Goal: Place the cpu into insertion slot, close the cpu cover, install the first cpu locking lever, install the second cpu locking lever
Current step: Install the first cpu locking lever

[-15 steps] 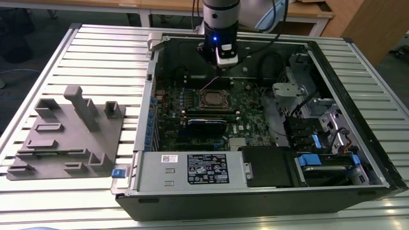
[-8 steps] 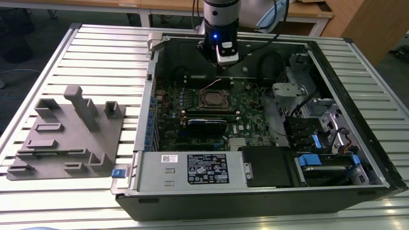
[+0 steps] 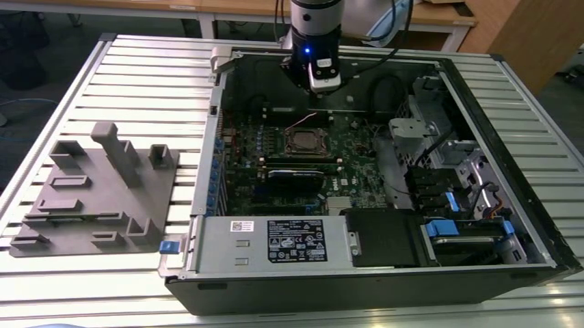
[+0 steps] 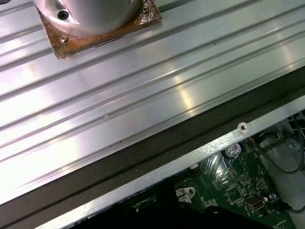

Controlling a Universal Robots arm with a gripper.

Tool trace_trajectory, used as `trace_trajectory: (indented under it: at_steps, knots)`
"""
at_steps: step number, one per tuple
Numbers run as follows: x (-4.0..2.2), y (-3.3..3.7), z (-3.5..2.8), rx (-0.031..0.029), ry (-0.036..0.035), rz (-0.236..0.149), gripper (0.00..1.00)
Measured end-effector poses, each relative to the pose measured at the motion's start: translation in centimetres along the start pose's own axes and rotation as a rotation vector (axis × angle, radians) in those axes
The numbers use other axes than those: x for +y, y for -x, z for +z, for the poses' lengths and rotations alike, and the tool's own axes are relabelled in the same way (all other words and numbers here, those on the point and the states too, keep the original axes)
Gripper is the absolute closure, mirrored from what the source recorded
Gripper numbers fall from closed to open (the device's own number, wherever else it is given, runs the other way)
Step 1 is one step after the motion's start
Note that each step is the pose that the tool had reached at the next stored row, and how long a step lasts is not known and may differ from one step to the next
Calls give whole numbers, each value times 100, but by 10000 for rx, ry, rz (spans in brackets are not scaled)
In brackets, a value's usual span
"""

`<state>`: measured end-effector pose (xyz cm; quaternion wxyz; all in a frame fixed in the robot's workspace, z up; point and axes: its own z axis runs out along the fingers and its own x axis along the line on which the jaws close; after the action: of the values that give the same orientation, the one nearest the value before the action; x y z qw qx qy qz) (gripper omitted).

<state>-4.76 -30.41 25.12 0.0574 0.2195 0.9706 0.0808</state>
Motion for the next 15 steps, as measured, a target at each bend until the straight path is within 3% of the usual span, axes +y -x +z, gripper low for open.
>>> trace_trajectory:
  at_steps: [10, 15]
  knots:
    - [-85, -83, 149, -3, 1, 0, 89]
    - [-88, -88, 153, -3, 0, 0, 89]
